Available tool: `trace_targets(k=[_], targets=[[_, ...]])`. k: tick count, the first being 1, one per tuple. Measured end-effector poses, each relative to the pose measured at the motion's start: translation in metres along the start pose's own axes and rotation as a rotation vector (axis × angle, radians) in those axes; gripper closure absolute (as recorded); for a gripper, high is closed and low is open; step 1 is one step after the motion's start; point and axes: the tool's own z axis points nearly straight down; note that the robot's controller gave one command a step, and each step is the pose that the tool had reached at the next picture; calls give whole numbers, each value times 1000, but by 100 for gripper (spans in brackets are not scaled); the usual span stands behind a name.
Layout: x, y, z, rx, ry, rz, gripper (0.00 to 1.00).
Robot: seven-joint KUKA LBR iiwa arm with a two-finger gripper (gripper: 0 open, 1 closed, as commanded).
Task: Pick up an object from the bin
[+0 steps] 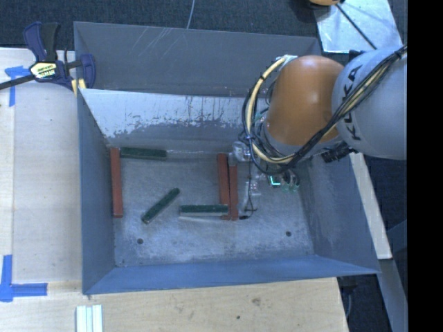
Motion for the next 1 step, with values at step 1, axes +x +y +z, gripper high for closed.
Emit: trace_targets(k=[1], targets=[[-2,0,-4,0,-8,0,0]])
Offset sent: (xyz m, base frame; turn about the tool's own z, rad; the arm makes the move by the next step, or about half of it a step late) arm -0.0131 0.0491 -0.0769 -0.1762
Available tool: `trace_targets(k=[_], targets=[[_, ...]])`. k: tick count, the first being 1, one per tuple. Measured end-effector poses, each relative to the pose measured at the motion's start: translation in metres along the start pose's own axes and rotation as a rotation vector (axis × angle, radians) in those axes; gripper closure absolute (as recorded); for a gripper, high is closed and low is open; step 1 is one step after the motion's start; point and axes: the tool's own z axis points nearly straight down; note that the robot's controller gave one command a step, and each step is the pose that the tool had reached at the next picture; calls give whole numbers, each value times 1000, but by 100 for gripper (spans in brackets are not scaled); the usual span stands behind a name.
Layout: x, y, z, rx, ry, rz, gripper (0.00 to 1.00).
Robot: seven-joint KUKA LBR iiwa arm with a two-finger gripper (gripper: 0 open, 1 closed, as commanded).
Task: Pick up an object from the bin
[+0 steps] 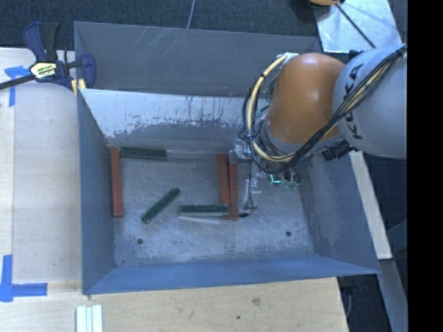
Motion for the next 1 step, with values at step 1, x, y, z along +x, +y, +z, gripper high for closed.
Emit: trace_targets(k=[1], targets=[[5,20,33,1,-5,-75,0]])
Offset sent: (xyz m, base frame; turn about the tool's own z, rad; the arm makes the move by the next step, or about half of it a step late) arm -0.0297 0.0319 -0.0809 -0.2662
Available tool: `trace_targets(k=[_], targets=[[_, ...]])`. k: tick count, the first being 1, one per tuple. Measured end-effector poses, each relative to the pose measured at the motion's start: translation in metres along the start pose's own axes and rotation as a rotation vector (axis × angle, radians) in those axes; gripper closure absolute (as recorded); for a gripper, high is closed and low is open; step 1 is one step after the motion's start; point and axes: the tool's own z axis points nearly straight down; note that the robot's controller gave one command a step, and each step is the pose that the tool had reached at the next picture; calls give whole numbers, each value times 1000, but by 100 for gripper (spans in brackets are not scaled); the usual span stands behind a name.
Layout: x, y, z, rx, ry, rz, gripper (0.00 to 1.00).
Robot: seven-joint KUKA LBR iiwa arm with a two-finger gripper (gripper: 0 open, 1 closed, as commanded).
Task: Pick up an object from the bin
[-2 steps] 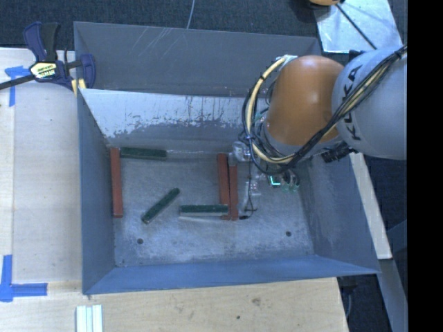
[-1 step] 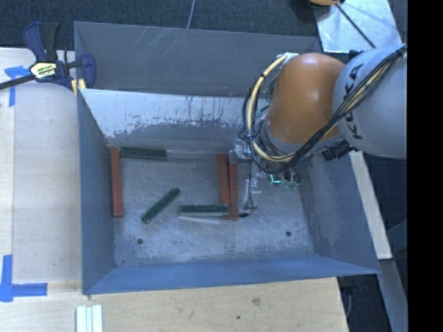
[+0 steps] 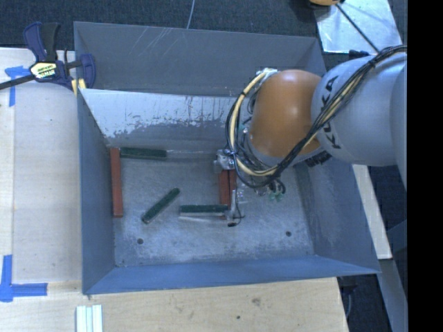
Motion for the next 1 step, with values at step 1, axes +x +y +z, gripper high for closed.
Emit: trace_targets(k=[1], targets=[[23,14,47,-3,4,-190,100]])
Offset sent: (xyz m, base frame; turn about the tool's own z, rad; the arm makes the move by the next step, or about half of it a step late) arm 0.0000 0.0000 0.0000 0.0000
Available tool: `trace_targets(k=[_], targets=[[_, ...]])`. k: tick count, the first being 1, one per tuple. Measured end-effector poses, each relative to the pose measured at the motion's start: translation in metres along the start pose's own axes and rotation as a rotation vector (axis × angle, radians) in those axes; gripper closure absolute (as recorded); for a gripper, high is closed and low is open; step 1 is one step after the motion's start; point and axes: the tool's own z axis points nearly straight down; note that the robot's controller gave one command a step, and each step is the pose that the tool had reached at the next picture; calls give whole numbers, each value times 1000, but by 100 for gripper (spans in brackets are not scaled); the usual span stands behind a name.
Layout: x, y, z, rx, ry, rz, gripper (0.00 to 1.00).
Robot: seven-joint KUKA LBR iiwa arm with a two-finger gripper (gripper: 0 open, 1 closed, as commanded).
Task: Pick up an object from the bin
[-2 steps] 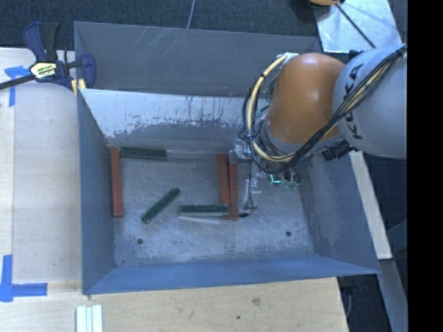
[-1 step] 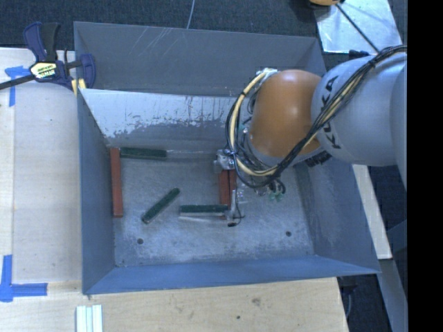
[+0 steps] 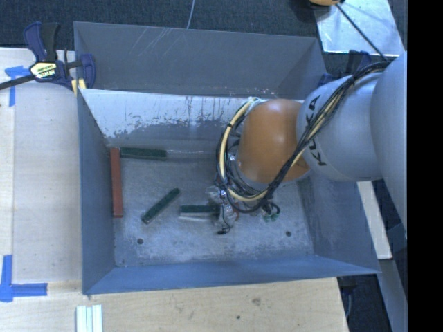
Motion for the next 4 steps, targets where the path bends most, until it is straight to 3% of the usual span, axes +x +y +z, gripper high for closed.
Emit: trace_targets(k=[1,2,3,4], targets=[[0,0,0,0,0,1,100],[-4,3,-112,1,1,-32,100],[-4,3,-112,0,1,-31,0],[-4,2,-112,0,1,-30,0]])
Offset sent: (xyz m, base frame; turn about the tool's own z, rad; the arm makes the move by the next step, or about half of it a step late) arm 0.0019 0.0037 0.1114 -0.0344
